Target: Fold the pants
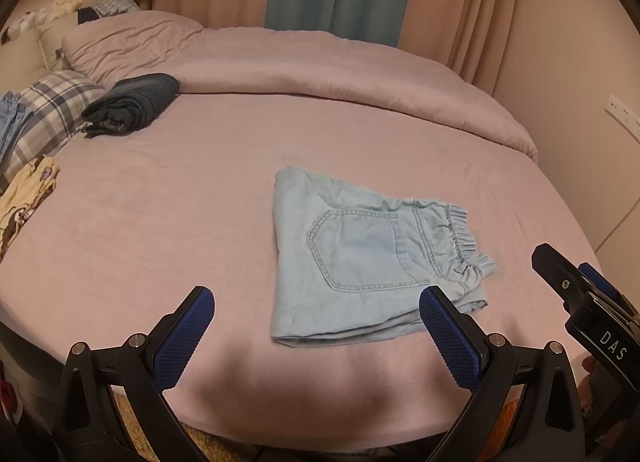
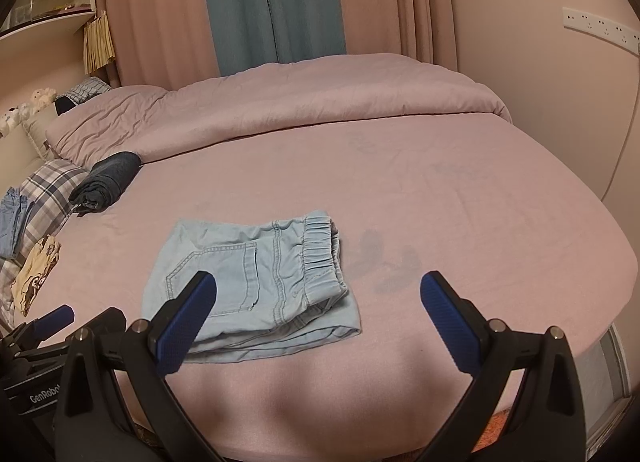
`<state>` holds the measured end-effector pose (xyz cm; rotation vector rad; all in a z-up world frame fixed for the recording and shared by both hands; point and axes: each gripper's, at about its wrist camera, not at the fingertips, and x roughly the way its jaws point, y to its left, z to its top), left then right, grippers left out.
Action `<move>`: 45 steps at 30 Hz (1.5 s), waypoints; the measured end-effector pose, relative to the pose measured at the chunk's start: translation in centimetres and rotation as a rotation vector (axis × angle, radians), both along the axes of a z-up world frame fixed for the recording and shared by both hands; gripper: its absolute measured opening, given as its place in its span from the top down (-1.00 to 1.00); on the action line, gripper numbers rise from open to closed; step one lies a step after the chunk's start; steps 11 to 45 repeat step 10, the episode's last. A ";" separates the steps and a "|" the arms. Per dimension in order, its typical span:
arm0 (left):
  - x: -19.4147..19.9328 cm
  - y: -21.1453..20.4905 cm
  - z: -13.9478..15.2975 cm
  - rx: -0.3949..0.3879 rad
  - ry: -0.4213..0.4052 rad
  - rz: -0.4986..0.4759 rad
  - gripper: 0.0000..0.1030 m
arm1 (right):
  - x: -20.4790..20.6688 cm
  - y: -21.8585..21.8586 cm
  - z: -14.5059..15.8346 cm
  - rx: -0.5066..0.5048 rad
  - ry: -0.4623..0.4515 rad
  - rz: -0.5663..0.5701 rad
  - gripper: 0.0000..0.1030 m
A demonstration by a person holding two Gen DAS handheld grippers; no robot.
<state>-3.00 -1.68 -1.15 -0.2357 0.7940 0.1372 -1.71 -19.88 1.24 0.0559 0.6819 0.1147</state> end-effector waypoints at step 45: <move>-0.2 -0.1 0.0 0.001 -0.010 0.002 -0.97 | 0.0 0.3 -0.3 -0.001 0.000 0.000 -0.99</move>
